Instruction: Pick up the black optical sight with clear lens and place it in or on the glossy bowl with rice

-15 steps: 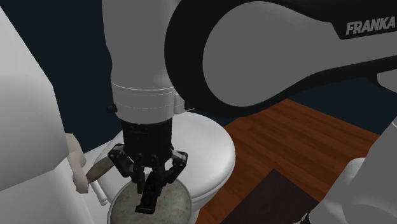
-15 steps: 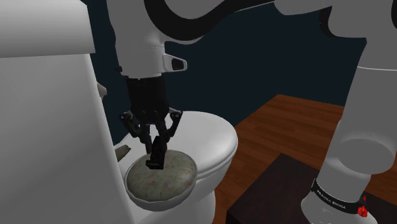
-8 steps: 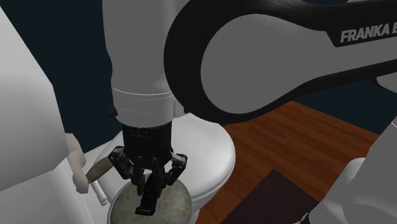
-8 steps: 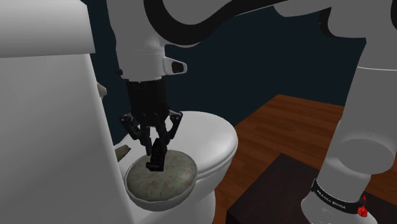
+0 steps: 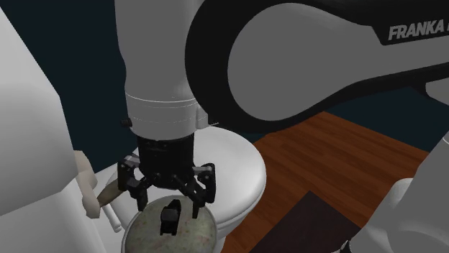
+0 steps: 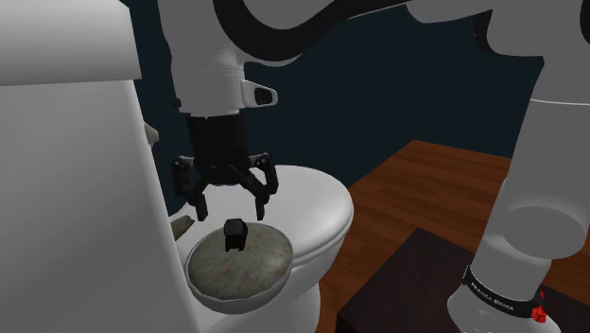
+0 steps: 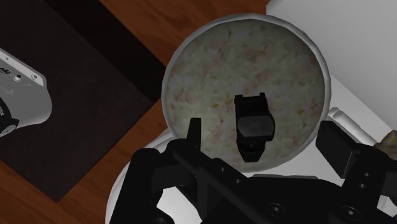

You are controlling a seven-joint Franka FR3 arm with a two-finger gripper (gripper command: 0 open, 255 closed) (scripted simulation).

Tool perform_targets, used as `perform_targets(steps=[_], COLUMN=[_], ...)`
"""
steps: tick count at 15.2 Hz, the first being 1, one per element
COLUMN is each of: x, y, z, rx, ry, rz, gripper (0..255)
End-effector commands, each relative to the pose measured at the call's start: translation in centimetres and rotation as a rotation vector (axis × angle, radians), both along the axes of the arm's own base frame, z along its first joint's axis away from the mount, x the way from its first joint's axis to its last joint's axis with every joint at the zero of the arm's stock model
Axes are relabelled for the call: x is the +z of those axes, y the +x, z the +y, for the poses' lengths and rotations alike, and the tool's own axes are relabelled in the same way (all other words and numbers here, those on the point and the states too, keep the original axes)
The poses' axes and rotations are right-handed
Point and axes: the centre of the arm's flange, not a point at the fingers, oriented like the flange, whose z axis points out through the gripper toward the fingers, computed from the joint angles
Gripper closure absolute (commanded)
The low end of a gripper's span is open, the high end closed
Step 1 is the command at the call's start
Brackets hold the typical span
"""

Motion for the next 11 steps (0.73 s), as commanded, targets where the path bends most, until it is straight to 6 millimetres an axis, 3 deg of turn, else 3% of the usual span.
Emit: perform_targets(steps=[1, 3, 11], x=[2.1, 4.4, 4.4], y=[0.2, 0.4, 0.4], z=[-0.1, -0.1, -0.1], rx=[0.000, 0.000, 0.000], ry=[0.000, 0.000, 0.000], rz=[0.000, 0.000, 0.000], gripper=[0, 0, 0])
